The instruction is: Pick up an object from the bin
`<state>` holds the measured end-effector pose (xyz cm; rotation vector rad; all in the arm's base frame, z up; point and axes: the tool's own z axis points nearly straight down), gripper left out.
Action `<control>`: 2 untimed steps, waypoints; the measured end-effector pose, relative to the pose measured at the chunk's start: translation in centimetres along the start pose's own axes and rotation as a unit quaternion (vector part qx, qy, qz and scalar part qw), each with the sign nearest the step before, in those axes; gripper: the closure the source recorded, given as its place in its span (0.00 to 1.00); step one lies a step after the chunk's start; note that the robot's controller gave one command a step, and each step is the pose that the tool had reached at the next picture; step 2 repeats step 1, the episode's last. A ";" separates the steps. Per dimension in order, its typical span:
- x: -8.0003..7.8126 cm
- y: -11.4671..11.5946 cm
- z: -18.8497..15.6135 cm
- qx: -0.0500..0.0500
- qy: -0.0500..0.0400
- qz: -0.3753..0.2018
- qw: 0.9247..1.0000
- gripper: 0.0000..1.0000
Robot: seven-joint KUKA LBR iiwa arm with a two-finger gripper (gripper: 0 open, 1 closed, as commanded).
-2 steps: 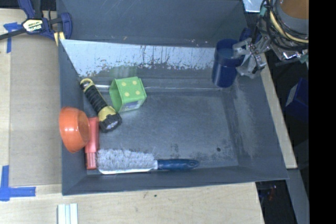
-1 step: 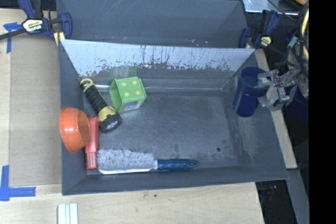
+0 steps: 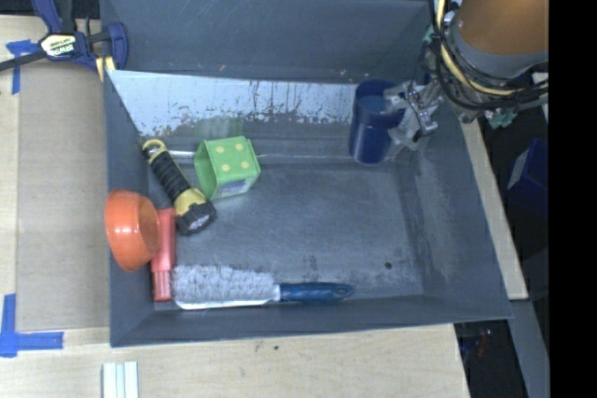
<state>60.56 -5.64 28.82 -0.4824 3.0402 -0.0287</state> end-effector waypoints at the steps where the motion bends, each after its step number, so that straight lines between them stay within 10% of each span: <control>1: 5.2 -1.3 0.0 0.004 0.004 0.092 0.996 1.00; 2: 5.2 -1.3 0.0 0.004 0.004 0.092 0.996 1.00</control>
Offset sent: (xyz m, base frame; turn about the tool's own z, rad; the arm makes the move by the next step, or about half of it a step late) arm -0.0145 0.0865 -0.0498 0.0657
